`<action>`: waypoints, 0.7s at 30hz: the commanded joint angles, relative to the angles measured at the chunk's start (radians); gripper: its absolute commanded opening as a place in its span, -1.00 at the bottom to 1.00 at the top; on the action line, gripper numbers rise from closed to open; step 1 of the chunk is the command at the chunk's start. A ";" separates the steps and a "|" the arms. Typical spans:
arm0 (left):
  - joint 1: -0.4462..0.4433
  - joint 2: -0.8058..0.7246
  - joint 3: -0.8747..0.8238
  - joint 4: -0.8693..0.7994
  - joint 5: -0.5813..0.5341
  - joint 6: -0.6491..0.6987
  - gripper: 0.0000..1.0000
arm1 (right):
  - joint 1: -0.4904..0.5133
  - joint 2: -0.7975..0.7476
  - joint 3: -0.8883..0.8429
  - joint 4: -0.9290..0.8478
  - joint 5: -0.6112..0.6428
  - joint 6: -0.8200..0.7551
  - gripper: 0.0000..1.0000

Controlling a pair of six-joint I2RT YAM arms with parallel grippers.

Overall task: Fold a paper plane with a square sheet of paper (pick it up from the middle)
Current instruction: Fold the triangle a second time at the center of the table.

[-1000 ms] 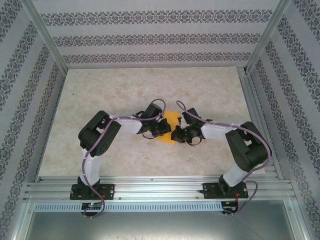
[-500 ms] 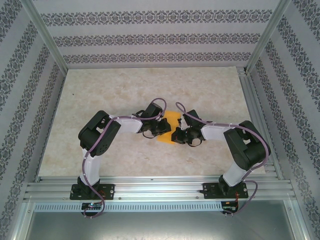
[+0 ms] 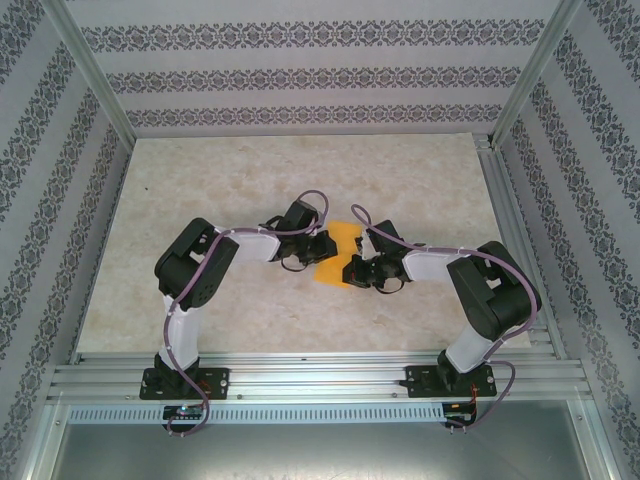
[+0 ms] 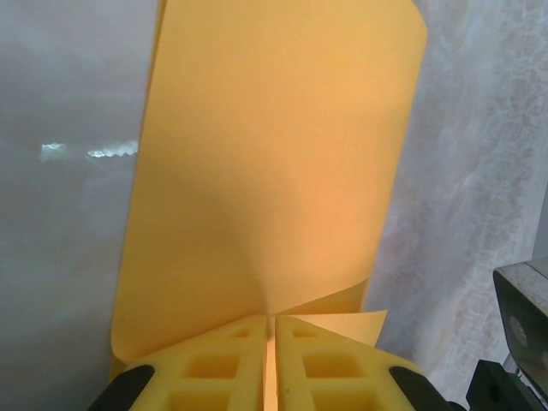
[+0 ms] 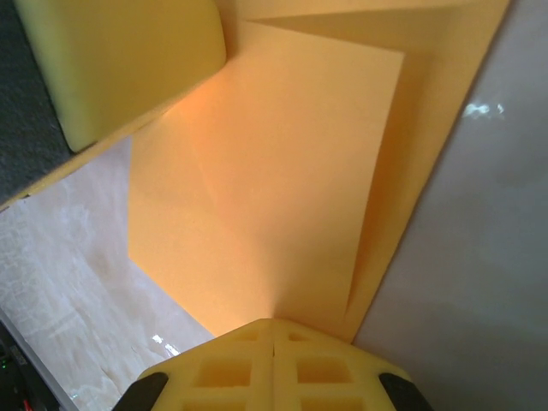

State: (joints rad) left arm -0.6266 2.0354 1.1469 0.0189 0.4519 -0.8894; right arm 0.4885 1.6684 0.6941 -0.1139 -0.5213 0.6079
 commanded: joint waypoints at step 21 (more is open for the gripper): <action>0.115 -0.047 -0.010 0.111 0.026 0.022 -0.59 | 0.005 0.059 -0.026 -0.135 0.072 -0.001 -1.00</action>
State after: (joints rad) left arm -0.5236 2.0441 1.1645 0.0479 0.4660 -0.8467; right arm 0.4889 1.6749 0.6983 -0.1036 -0.5251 0.6086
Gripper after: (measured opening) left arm 0.201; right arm 0.044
